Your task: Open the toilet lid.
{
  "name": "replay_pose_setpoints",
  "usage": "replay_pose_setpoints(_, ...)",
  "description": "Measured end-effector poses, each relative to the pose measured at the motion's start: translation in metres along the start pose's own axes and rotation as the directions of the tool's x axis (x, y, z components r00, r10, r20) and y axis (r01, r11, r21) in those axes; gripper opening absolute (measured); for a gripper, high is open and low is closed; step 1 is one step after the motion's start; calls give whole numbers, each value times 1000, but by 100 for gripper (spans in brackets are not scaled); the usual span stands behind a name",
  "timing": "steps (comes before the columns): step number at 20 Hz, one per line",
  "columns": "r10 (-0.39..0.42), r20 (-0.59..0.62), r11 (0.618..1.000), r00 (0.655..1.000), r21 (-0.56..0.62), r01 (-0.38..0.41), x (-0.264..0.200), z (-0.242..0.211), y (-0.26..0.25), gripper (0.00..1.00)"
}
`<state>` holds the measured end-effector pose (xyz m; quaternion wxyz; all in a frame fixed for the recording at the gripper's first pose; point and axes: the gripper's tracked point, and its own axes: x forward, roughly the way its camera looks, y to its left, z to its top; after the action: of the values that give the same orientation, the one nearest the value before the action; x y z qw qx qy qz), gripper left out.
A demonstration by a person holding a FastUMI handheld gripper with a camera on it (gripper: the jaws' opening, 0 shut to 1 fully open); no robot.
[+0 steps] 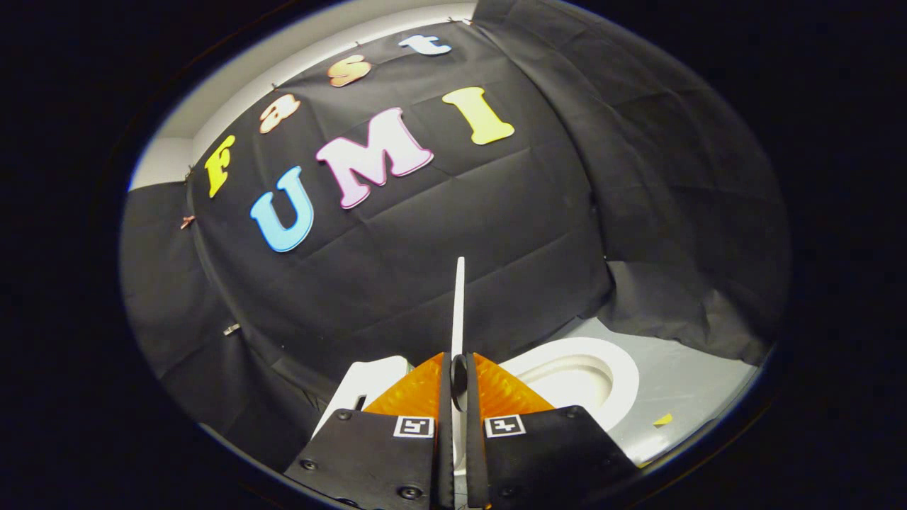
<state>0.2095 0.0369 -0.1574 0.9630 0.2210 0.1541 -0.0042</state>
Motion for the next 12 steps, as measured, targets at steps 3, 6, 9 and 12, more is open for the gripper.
replay_pose_setpoints(3, 33, 5, 998, 999, -59, -32, -1, -3, 35, 13)
replay_pose_setpoints(6, 65, 2, 988, 998, -144, -64, -4, -11, 69, 14)
replay_pose_setpoints(9, 75, -15, 972, 997, -223, -77, -7, -22, 94, 14)
replay_pose_setpoints(12, 106, -28, 956, 994, -274, -110, -7, -31, 120, 14)
